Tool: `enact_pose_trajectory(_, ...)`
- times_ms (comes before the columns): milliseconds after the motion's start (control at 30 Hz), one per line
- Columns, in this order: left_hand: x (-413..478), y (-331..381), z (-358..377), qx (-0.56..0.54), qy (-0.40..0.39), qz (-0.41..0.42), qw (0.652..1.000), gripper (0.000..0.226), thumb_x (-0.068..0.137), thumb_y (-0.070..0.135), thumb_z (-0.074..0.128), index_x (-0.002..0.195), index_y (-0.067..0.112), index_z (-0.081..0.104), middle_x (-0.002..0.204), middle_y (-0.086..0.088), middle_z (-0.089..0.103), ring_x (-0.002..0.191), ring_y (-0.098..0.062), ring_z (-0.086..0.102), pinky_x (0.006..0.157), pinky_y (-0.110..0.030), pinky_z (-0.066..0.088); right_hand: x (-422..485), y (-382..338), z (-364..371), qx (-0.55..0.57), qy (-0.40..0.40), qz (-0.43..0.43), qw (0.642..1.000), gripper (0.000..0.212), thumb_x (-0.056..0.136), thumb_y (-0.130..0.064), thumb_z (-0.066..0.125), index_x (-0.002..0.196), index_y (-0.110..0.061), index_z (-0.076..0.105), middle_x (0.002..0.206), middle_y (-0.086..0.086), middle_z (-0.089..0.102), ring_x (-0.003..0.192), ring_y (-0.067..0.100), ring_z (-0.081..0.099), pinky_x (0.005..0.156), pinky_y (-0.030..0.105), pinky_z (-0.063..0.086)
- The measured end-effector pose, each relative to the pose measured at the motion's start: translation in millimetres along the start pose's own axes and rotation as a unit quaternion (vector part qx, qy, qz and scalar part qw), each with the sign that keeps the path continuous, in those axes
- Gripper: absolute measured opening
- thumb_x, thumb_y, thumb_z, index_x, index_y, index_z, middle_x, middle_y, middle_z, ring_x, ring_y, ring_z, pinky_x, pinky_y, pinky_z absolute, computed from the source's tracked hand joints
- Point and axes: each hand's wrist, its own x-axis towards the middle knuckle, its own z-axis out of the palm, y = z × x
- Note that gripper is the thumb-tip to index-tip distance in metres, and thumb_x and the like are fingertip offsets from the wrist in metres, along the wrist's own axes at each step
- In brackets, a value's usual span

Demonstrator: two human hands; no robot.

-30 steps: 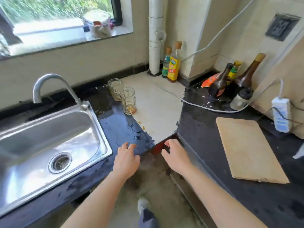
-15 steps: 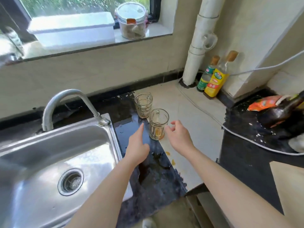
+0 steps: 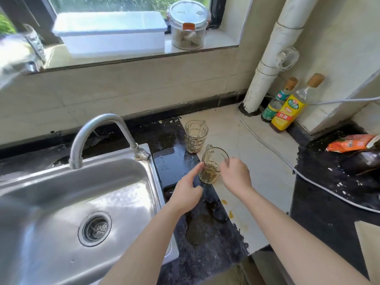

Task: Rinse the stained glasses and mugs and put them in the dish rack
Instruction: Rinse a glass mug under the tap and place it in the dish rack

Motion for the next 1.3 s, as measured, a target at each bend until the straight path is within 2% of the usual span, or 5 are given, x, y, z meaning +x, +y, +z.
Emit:
enact_pose_trajectory(100, -19, -12, -13, -0.016, 0.051, 0.001, 0.999, 0.056, 0.095, 0.009, 0.046, 0.144, 0.035, 0.038, 0.151, 0.014, 0.036, 0.137, -0.01, 0.036, 0.106, -0.021, 0.029, -17, -2, 4, -0.004, -0.015, -0.032, 0.999, 0.029, 0.096, -0.026, 0.041, 0.079, -0.008, 0.055, 0.08, 0.01, 0.06, 0.078, 0.03, 0.053, 0.064, 0.032, 0.036)
enact_pose_trajectory(333, -60, -48, -78, -0.121, 0.155, -0.021, 0.98, 0.051, 0.1, 0.041, 0.039, 0.149, 0.033, 0.028, 0.153, 0.015, 0.031, 0.141, -0.005, 0.027, 0.113, -0.029, 0.022, -72, -47, 19, -0.012, -0.118, -0.177, 0.977, 0.026, 0.095, -0.02, 0.041, 0.074, -0.008, 0.052, 0.069, 0.006, 0.052, 0.07, 0.024, 0.05, 0.057, 0.036, 0.032)
enact_pose_trajectory(667, -107, -114, -168, -0.161, 0.131, -0.08, 0.975, 0.033, 0.093, 0.053, 0.048, 0.096, 0.023, 0.062, 0.107, -0.001, 0.065, 0.11, -0.028, 0.06, 0.094, -0.044, 0.047, -91, -128, 80, 0.027, -0.295, -0.22, 0.929, 0.028, 0.098, -0.026, 0.044, 0.105, -0.012, 0.067, 0.076, -0.005, 0.061, 0.07, 0.01, 0.058, 0.069, 0.036, 0.055)
enact_pose_trajectory(900, -124, -153, -179, -0.184, 0.211, -0.073, 0.957, 0.03, 0.091, 0.044, 0.052, 0.099, 0.024, 0.073, 0.096, 0.002, 0.075, 0.091, -0.016, 0.07, 0.088, -0.043, 0.054, -20, -162, 125, -0.065, -0.085, -0.177, 0.978, 0.048, 0.094, -0.034, 0.052, 0.135, -0.011, 0.046, 0.127, 0.009, 0.055, 0.111, 0.027, 0.056, 0.09, 0.041, 0.05)
enact_pose_trajectory(1300, -123, -167, -181, -0.282, 0.284, -0.11, 0.91, 0.021, 0.097, 0.024, 0.054, 0.088, 0.019, 0.072, 0.086, 0.005, 0.075, 0.074, -0.007, 0.066, 0.074, -0.029, 0.049, -2, -170, 158, -0.349, 0.005, -0.287, 0.892, 0.008, 0.092, -0.006, 0.055, 0.091, -0.007, 0.063, 0.082, 0.008, 0.064, 0.077, 0.026, 0.064, 0.06, 0.031, 0.044)
